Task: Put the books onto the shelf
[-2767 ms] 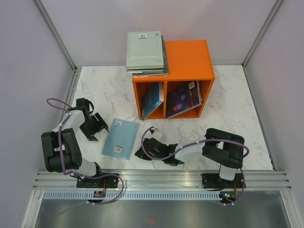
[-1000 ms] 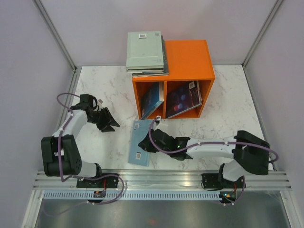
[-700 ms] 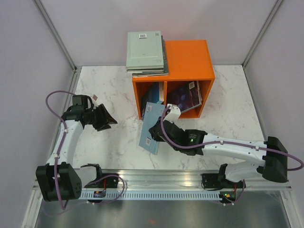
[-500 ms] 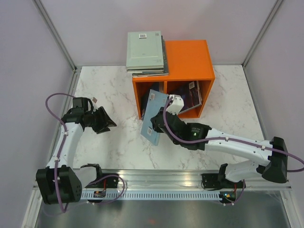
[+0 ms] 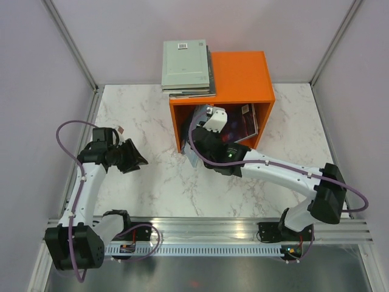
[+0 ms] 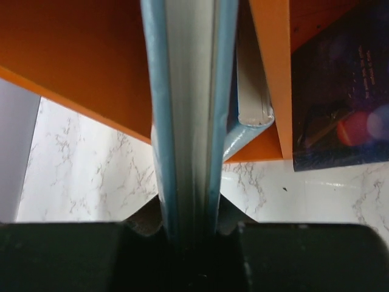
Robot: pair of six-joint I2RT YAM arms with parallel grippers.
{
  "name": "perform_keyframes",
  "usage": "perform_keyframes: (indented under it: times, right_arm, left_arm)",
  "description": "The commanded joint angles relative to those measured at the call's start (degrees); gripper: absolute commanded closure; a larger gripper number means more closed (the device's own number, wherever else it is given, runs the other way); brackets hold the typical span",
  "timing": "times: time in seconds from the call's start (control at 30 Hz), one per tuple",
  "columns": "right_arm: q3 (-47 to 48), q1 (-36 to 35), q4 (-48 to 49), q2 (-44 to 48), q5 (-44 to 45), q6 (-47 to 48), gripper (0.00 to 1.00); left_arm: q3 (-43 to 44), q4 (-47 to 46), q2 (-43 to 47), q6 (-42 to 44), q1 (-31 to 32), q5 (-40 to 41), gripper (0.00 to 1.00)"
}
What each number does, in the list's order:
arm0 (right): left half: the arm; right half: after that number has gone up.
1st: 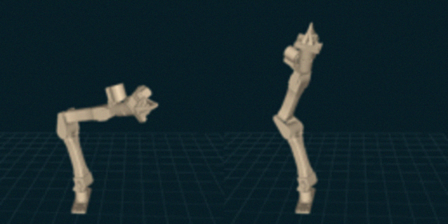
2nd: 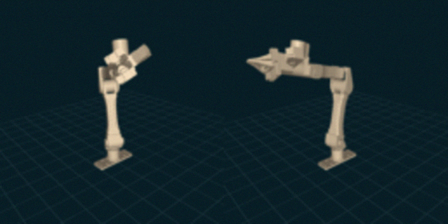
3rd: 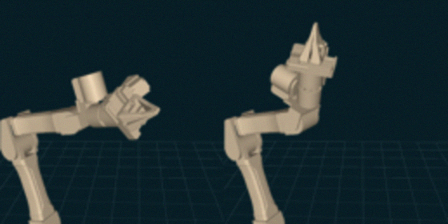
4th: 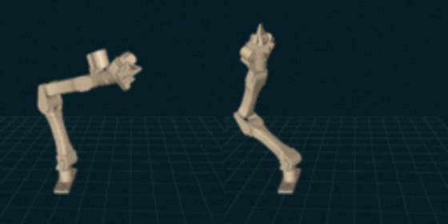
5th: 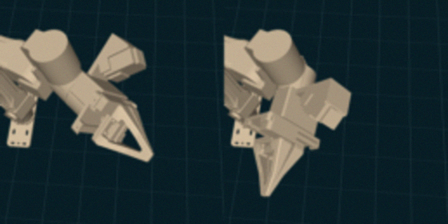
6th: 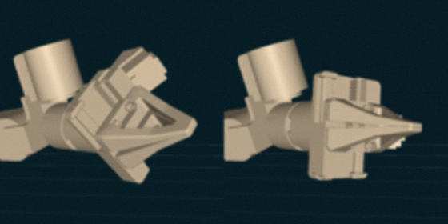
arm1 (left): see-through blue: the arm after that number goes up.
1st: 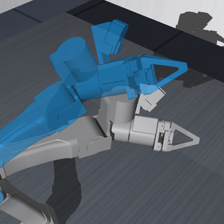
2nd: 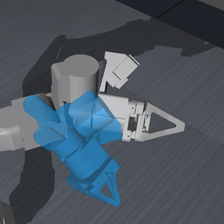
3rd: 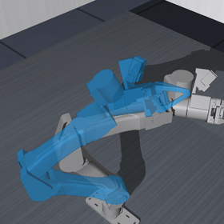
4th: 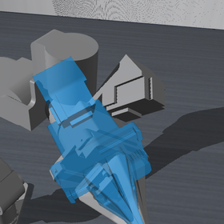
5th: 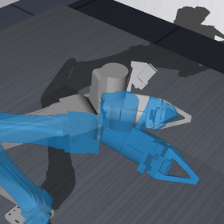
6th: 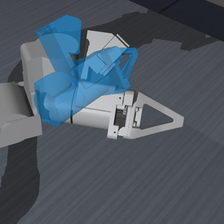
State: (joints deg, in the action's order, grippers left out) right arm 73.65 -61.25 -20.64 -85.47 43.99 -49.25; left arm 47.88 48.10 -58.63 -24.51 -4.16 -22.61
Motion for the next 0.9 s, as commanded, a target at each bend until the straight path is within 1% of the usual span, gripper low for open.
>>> perform_keyframes:
  times: [0.0, 0.13, 0.17, 0.23, 0.27, 0.33, 0.37, 0.4, 0.43, 0.47, 0.53, 0.57, 0.6, 0.63, 0.67, 0.7, 0.73, 0.77, 0.83, 0.87]
  right_arm:
    - [6.24, 2.02, 12.99, -1.80, 9.45, -0.58, 1.00]
    - [8.61, 2.02, 16.86, -5.75, 14.01, -0.23, 1.00]
    - [9.23, 2.02, 18.95, -6.28, 16.20, 0.29, 1.00]
    - [9.67, 2.02, 20.20, -7.94, 18.32, 2.23, 1.00]
    - [9.59, 2.02, 24.03, -8.57, 20.68, 3.10, 1.00]
    - [9.15, 2.02, 27.04, -10.40, 22.89, 5.90, 1.00]
    - [8.45, 2.10, 31.32, -11.11, 23.94, 7.32, 1.00]
    - [7.92, 2.02, 33.63, -11.82, 26.04, 8.90, 1.00]
    - [7.22, 2.28, 36.61, -13.39, 27.11, 12.74, 1.00]
    - [5.30, 2.45, 45.17, -14.36, 27.90, 16.09, 1.00]
    - [3.96, 3.15, 52.96, -18.04, 30.45, 20.24, 1.00]
    - [4.66, 3.59, 54.64, -19.37, 31.07, 20.08, 1.00]
    - [5.45, 4.03, 53.87, -20.60, 30.81, 19.47, 0.98]
    - [6.41, 4.56, 52.04, -22.53, 30.02, 18.15, 0.82]
    - [8.42, 4.74, 46.10, -23.24, 29.58, 14.66, 0.69]
    - [9.05, 4.91, 43.17, -23.60, 28.88, 12.19, 0.54]
    - [9.41, 5.18, 40.53, -23.69, 27.05, 9.82, 0.33]
    - [9.24, 5.18, 36.24, -23.43, 26.16, 7.70, 0.29]
    - [8.18, 5.18, 33.75, -22.20, 22.74, 3.48, 0.22]
    - [7.22, 5.18, 30.35, -21.67, 21.50, 1.55, 0.21]
  left_arm:
    - [0.29, 0.77, -0.61, -0.36, 0.82, 0.90, 0.51]
    - [0.20, 0.60, 0.71, -0.62, 3.10, 2.22, 0.52]
    - [0.29, 0.51, 0.97, -0.71, 3.37, 2.39, 0.52]
    - [0.29, 0.51, 1.06, -0.71, 3.55, 2.57, 0.52]
    - [0.29, 0.59, 0.98, -0.80, 5.20, 2.66, 0.52]
    - [0.29, 0.60, 0.71, -0.80, 5.74, 2.83, 0.52]
    - [0.20, 0.60, 0.62, -0.71, 5.83, 2.84, 0.52]
    - [0.29, 0.60, 0.54, -0.89, 5.92, 2.75, 0.52]
    - [0.20, 0.60, 0.19, -0.89, 6.18, 3.01, 0.52]
    - [0.20, 0.60, 0.10, -0.89, 6.36, 3.01, 0.52]
    - [0.20, 0.51, -0.08, -0.98, 6.54, 3.10, 0.52]
    - [0.20, 0.59, -0.08, -0.89, 6.54, 3.10, 0.52]
    - [0.20, 0.60, 0.09, -0.80, 6.54, 3.10, 0.52]
    - [0.20, 0.60, 0.18, -0.80, 6.71, 3.10, 0.52]
    - [0.29, 0.60, 0.71, -0.71, 6.71, 3.01, 0.52]
    - [0.29, 0.60, 0.97, -0.71, 6.71, 3.19, 0.52]
    - [0.29, 0.68, 1.32, -0.80, 6.89, 3.27, 0.52]
    - [0.29, 0.60, 1.67, -0.97, 6.89, 3.54, 0.52]
    - [0.29, 0.51, 2.64, -1.24, 6.98, 4.07, 0.52]
    - [0.20, 0.51, 2.82, -1.33, 6.98, 4.15, 0.52]
